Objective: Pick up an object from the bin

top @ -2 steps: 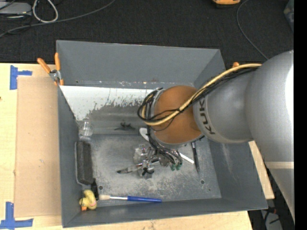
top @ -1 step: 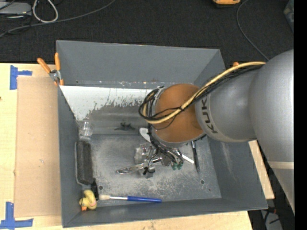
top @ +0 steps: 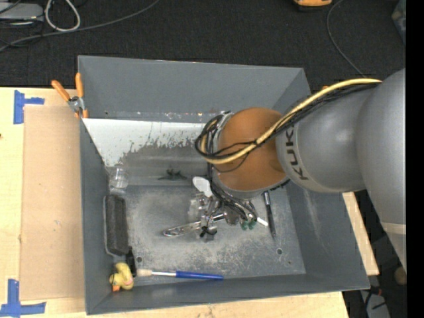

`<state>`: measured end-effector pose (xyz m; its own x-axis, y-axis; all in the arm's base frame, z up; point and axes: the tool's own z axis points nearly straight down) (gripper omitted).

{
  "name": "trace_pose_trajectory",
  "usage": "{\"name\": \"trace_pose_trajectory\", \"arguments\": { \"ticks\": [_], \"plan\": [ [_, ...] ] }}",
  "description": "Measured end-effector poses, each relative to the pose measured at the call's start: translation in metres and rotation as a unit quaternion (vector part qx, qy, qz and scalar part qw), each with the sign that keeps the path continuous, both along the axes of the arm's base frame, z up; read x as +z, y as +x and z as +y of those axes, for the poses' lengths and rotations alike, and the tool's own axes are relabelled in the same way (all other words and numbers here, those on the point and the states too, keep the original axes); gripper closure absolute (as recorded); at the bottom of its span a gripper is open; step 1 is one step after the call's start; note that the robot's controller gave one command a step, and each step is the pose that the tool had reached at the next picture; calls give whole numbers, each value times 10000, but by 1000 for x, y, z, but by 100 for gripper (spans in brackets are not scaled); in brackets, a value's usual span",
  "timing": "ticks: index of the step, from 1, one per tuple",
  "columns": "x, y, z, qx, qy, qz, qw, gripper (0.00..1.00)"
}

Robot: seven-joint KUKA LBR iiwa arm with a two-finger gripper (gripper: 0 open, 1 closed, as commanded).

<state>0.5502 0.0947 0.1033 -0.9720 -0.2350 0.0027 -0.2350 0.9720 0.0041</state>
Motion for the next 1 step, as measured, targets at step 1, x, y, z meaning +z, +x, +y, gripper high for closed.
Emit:
{"name": "trace_pose_trajectory", "arguments": {
  "ticks": [1],
  "plan": [
    [13,1,0,-4,2,-16,10000,100]
  ]
}}
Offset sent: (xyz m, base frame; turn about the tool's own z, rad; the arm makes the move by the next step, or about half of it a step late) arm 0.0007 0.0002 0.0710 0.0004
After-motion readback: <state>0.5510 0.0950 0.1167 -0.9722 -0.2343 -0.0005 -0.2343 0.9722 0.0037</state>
